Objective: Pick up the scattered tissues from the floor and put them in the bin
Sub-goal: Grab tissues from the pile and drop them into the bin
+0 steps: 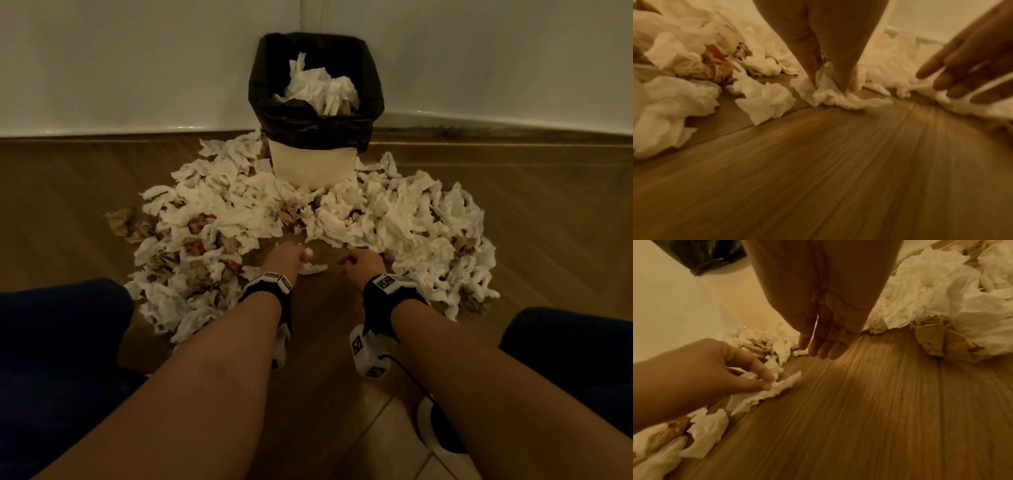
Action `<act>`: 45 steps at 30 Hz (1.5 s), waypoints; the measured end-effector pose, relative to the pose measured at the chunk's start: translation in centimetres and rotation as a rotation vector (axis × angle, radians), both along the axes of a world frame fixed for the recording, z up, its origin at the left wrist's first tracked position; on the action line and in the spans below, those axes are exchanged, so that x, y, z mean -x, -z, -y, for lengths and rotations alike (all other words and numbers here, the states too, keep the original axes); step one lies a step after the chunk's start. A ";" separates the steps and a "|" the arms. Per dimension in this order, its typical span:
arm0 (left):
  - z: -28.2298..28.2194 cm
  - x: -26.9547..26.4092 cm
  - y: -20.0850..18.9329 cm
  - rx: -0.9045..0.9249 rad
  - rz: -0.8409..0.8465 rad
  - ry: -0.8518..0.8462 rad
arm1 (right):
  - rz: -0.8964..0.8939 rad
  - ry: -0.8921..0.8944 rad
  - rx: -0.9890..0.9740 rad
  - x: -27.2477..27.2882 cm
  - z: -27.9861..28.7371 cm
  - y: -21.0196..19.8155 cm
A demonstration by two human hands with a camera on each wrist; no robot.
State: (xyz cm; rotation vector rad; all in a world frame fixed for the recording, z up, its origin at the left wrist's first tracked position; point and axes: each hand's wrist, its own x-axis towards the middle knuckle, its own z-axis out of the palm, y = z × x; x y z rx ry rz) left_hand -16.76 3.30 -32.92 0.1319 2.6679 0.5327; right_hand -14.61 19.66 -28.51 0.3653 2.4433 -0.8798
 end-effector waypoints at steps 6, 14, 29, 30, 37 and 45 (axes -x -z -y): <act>-0.3 0.6 -0.9 -0.296 -0.064 -0.339 | -0.015 0.070 0.021 0.1 -0.6 -0.1; 0.7 2.2 -2.7 -0.662 -0.047 -0.745 | -0.033 0.058 -0.052 0.6 -1.1 -0.6; 4.5 1.0 -0.4 -0.845 0.113 -0.944 | 0.039 -0.623 -0.469 5.2 3.2 0.9; 4.7 0.9 -0.1 -0.816 0.114 -0.945 | 0.033 -0.652 -0.490 5.1 3.3 1.4; 4.1 0.0 0.4 -0.899 0.265 -1.084 | 0.000 -0.581 -0.442 4.5 2.5 1.9; 2.7 0.4 -0.2 -0.941 0.301 -1.057 | -0.213 -0.308 -0.285 3.8 0.7 0.9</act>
